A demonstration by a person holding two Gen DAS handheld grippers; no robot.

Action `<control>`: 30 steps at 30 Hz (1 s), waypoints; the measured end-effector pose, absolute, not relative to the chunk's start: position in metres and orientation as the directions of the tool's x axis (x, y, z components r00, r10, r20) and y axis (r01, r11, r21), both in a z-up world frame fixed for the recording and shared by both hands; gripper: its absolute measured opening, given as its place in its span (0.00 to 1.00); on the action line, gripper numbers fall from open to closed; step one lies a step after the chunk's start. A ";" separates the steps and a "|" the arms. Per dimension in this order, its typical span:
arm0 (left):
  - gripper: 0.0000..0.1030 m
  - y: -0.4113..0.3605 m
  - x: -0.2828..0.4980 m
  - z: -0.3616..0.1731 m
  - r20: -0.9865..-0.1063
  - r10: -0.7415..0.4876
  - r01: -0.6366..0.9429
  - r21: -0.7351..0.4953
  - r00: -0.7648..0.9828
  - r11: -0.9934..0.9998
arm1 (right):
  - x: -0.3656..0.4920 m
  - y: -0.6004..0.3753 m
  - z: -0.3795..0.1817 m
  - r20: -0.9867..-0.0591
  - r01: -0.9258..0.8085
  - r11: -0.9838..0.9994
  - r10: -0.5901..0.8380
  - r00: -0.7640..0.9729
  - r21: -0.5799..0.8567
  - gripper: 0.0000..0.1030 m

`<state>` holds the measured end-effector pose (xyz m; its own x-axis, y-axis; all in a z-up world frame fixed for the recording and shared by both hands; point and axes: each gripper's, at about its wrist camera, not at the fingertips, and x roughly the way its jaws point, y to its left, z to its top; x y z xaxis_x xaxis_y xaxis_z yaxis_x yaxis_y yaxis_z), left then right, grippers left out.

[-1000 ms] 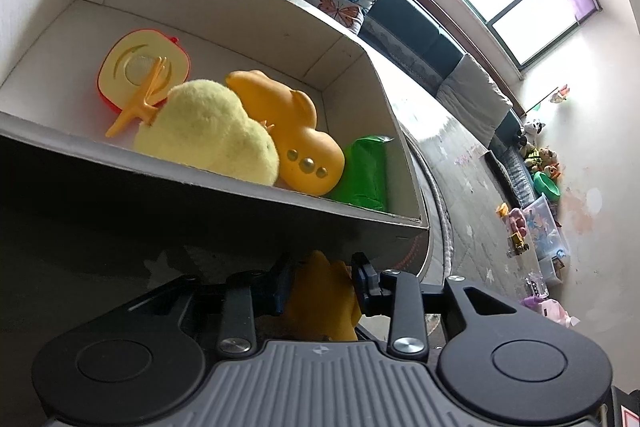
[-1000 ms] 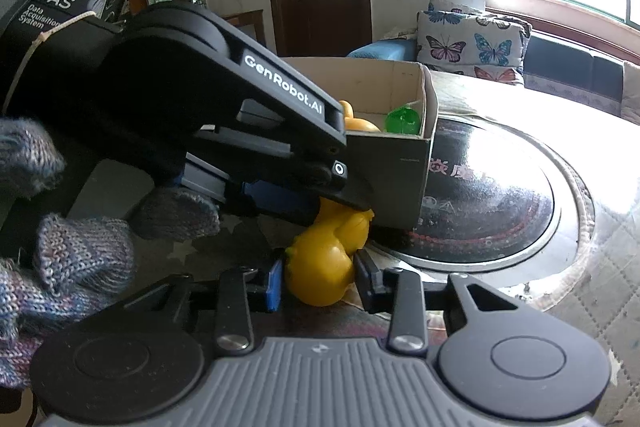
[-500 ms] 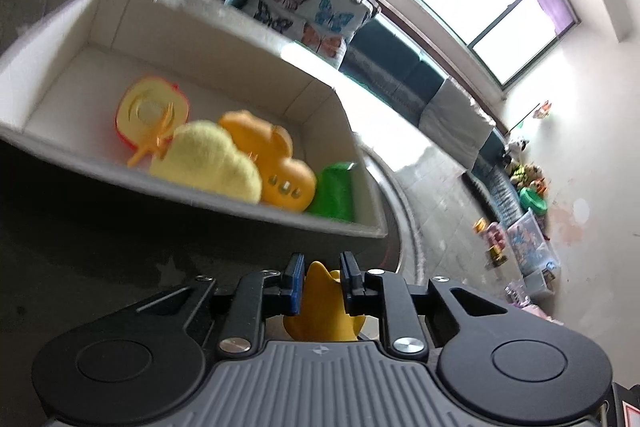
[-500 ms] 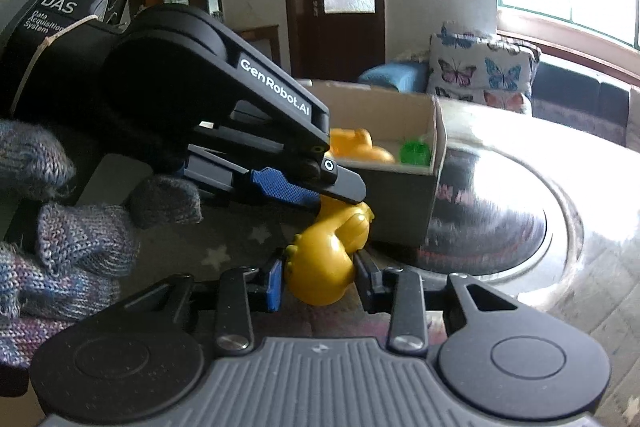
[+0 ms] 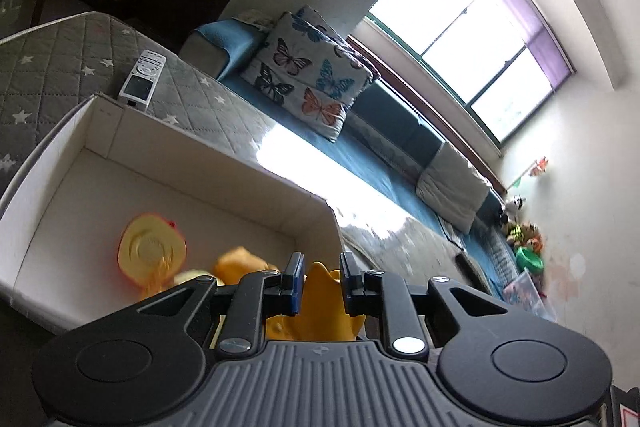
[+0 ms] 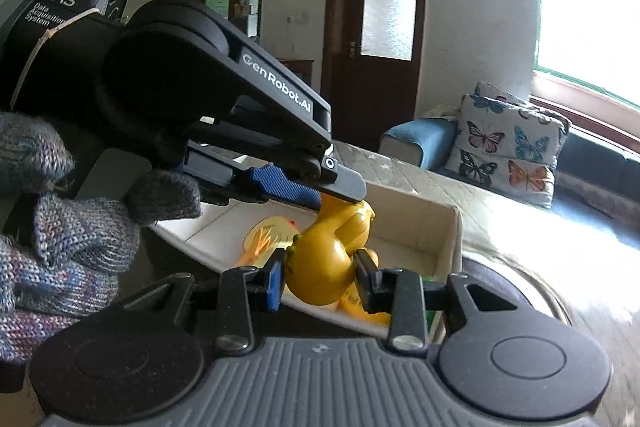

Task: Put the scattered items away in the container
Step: 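Lift the yellow toy into the box and open the right gripper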

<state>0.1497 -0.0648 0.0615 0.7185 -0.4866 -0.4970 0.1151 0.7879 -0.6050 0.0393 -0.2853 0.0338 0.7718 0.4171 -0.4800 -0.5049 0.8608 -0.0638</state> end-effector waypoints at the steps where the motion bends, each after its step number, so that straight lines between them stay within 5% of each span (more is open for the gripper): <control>1: 0.20 -0.064 0.152 0.059 -0.499 -0.486 0.111 -0.607 0.718 0.787 | 0.045 -0.284 0.032 -0.481 -0.510 0.858 0.419 0.770 -0.070 0.34; 16: 0.19 -0.055 0.181 0.028 -0.518 -0.471 0.056 -0.628 0.714 0.776 | 0.076 -0.280 -0.001 -0.530 -0.527 0.845 0.410 0.743 -0.085 0.36; 18: 0.19 -0.053 0.178 0.028 -0.516 -0.468 0.057 -0.626 0.717 0.778 | 0.074 -0.283 0.001 -0.518 -0.522 0.849 0.412 0.749 -0.078 0.52; 22: 0.21 -0.054 0.169 0.034 -0.513 -0.460 0.074 -0.606 0.725 0.792 | 0.065 -0.288 0.004 -0.503 -0.510 0.858 0.416 0.758 -0.058 0.55; 24: 0.22 -0.055 0.163 0.037 -0.511 -0.460 0.088 -0.595 0.726 0.799 | 0.059 -0.291 0.006 -0.495 -0.500 0.865 0.415 0.763 -0.046 0.67; 30: 0.26 -0.056 0.139 0.044 -0.512 -0.450 0.121 -0.553 0.732 0.824 | 0.038 -0.303 0.007 -0.481 -0.459 0.888 0.397 0.782 -0.013 0.80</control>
<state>0.1389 -0.0563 0.0443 0.7317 -0.4505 -0.5116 0.1206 0.8242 -0.5533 0.0381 -0.3032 0.0072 0.7818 0.3970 -0.4808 -0.4591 0.8883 -0.0130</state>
